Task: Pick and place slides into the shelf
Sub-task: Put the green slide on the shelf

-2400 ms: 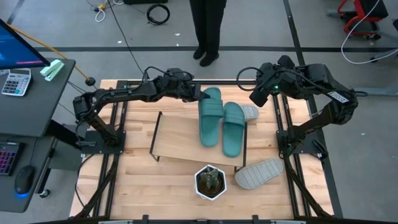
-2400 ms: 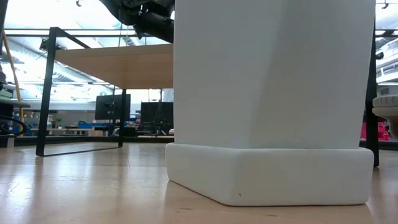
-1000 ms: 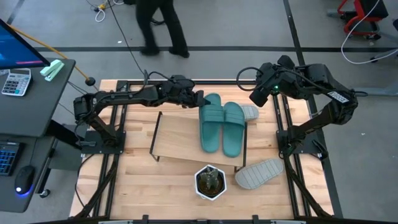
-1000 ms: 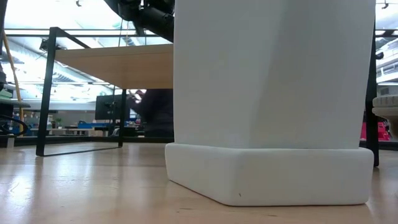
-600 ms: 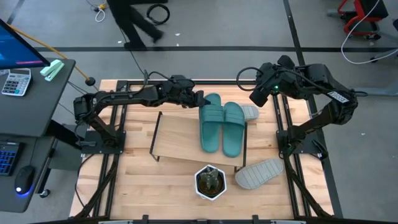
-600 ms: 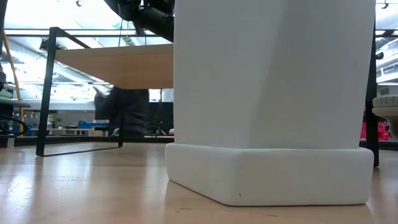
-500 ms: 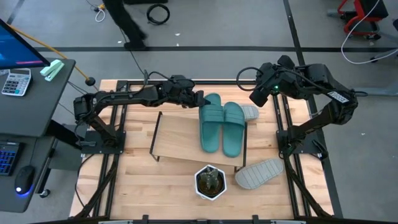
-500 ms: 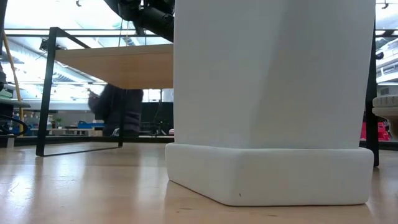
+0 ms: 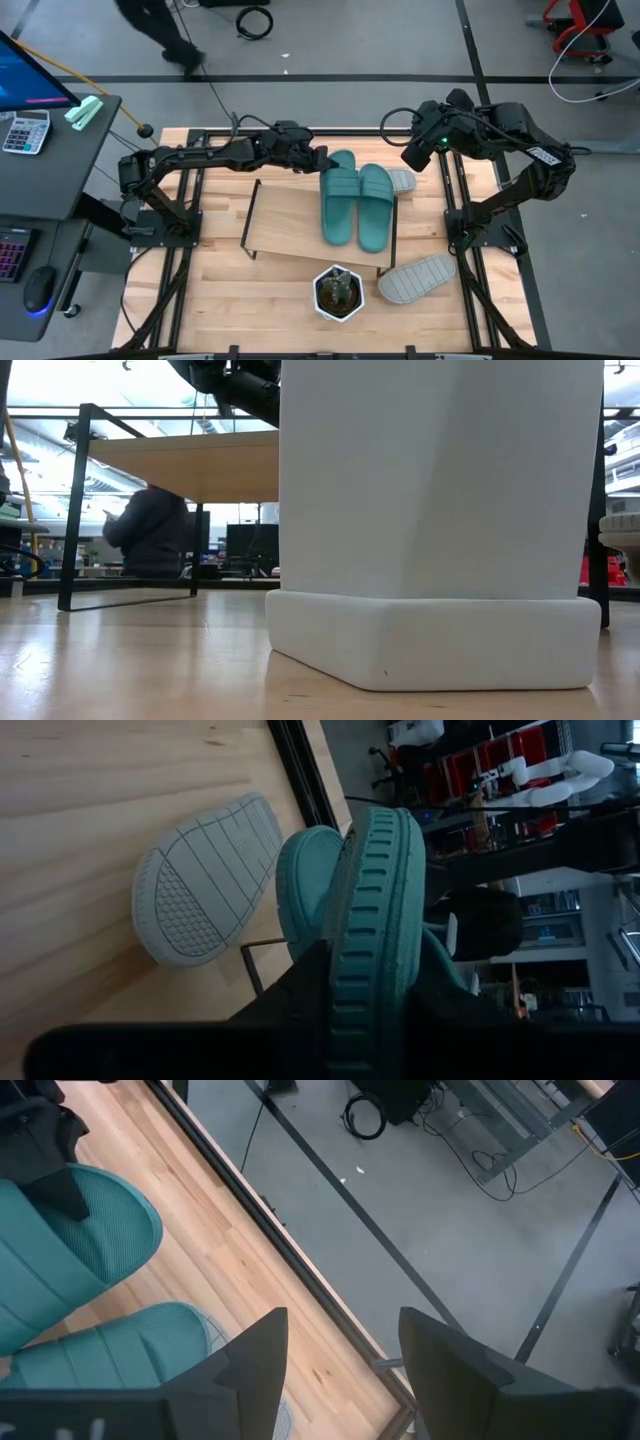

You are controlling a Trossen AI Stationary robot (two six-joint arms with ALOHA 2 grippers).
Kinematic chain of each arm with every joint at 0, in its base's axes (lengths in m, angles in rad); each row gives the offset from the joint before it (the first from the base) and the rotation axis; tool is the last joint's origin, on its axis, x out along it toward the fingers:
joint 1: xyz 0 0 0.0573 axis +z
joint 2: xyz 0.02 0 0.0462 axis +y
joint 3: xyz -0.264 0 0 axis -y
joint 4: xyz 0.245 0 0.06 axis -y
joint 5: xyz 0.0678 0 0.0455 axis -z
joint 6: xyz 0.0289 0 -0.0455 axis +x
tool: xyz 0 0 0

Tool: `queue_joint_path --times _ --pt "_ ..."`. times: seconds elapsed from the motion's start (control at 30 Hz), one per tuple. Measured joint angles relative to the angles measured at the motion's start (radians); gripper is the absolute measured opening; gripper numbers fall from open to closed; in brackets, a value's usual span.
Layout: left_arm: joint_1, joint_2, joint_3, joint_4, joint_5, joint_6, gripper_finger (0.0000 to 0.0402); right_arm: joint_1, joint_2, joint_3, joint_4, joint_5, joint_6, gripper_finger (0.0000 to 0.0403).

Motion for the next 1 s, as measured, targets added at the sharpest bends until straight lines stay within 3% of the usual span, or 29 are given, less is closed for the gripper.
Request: queue_joint_path --times 0.5,1.0 --pt "0.0 0.0 0.0 0.007 -0.002 0.002 0.0198 0.0 0.0 0.0 0.0 0.0 0.0 0.0199" --pt "-0.001 0.0 0.0 -0.015 -0.022 -0.013 0.0208 0.0 0.0 0.0 0.0 0.0 0.0 0.0199"
